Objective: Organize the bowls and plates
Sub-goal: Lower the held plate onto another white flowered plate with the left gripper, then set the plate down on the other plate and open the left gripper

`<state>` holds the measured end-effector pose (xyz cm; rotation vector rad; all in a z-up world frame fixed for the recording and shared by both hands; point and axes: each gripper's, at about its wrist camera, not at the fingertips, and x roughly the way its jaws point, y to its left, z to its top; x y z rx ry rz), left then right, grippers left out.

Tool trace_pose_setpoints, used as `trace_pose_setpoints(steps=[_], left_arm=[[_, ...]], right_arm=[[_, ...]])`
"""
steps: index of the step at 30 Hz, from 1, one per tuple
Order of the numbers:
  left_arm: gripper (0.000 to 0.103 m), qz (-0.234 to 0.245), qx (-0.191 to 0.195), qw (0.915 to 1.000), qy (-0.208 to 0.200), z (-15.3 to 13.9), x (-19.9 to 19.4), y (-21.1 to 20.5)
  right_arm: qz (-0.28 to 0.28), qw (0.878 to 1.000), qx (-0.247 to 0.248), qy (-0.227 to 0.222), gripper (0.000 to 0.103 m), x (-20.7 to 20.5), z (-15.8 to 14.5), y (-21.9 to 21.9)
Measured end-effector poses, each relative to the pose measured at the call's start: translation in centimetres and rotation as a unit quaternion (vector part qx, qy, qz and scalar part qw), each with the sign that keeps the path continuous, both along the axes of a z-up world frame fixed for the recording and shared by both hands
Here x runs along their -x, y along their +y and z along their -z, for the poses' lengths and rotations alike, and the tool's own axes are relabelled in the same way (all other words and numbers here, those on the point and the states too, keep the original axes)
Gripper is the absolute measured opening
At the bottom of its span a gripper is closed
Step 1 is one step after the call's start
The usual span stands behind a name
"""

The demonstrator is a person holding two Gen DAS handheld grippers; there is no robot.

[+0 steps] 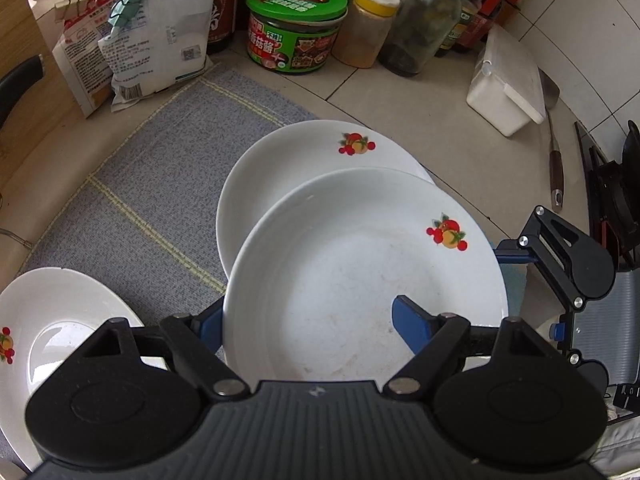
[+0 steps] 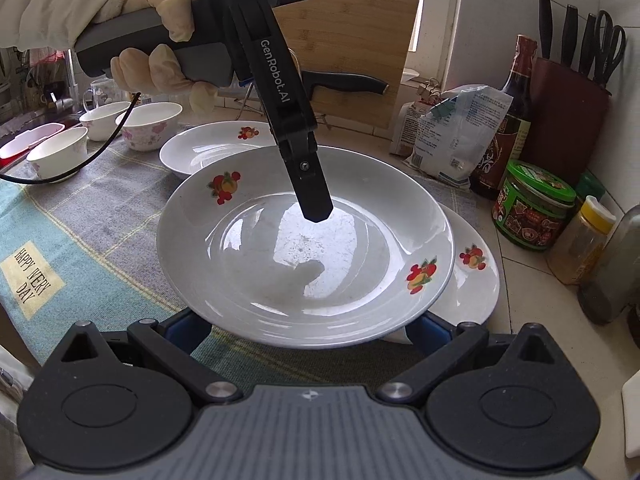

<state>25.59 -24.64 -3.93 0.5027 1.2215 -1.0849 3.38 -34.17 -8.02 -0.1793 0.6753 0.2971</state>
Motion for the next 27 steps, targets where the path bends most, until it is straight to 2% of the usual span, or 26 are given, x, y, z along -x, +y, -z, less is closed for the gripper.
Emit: trace_pose_setpoints(steps=[27], left_arm=[[0.083, 0.035, -0.002, 0.9993, 0.014, 2.4, -3.2, -5.3]], right_arm=[[0.047, 0.999, 0.000, 0.020, 0.103, -3.1, 0.9, -3.1]])
